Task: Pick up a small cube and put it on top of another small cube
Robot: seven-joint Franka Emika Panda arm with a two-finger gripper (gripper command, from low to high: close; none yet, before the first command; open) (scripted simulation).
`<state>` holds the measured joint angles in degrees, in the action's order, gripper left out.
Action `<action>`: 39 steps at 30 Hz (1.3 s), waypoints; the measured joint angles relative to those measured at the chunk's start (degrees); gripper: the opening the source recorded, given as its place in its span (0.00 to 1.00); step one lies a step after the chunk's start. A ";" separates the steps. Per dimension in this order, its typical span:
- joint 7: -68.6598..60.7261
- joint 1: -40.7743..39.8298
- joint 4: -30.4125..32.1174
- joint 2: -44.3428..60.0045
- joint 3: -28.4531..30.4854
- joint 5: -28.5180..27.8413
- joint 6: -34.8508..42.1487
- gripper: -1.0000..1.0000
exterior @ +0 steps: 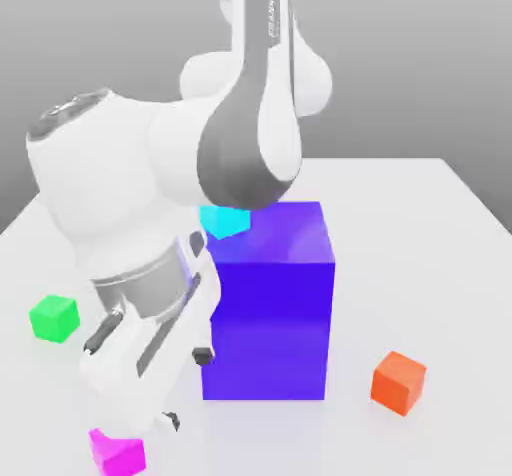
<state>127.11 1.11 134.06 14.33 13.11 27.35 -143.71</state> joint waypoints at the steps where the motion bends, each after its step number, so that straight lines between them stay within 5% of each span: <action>1: 3.52 0.53 0.24 0.91 1.03 -0.77 -1.04 0.50; 8: 28.08 6.62 1.83 5.59 10.68 -7.41 -8.78 0.50; 12: 26.70 3.70 0.18 12.58 6.99 -2.91 -14.32 0.50; 13: 25.87 2.63 -0.26 14.23 5.68 -1.72 -15.52 0.00; 21: 26.65 3.36 0.07 12.98 6.61 -2.90 -13.96 0.00; 31: 37.96 6.26 10.68 -3.30 24.92 -15.78 -9.62 0.00; 39: 38.03 6.26 10.68 -3.28 24.94 -15.88 -10.05 0.00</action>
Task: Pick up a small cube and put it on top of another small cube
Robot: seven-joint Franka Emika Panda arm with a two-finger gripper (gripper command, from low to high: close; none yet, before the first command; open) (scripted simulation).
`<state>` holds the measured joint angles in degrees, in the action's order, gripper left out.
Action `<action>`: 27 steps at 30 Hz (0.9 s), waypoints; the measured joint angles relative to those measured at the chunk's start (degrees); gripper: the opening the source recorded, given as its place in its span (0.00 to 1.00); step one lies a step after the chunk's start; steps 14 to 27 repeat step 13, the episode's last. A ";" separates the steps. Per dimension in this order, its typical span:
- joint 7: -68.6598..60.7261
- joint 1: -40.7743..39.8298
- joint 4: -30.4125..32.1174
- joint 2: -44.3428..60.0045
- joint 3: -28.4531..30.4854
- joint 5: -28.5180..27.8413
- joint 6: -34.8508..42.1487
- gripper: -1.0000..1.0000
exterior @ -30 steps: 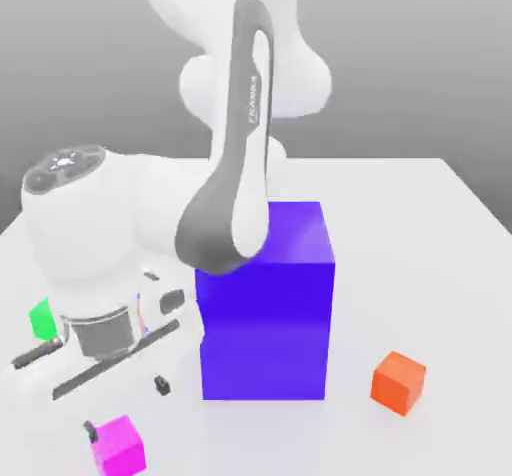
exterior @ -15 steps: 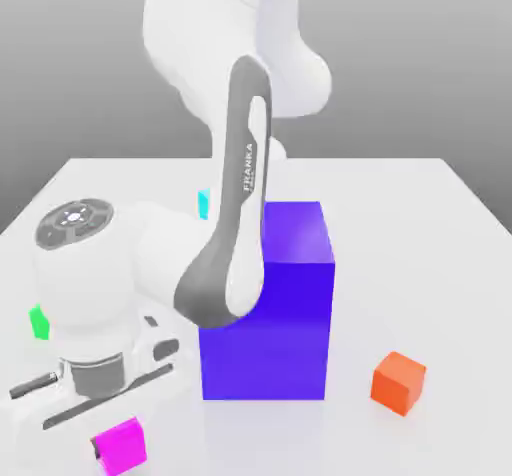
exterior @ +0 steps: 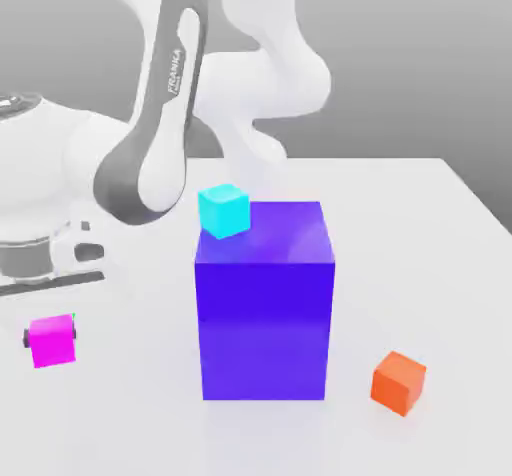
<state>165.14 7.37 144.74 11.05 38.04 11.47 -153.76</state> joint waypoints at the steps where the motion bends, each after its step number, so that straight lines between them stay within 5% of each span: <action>1: 0.01 0.00 0.00 0.00 0.00 -0.01 -0.05 0.00; 4: 0.03 0.00 0.00 0.01 0.01 -0.05 -0.22 0.00; 7: 0.52 0.45 6.73 -2.70 9.20 1.67 -3.70 0.00; 9: -4.22 -5.94 9.46 -1.19 8.01 8.90 -6.65 0.00; 10: -7.52 -9.74 9.95 0.33 5.47 13.58 -7.92 1.00; 27: -7.52 -9.74 9.95 0.33 5.47 13.58 -7.92 1.00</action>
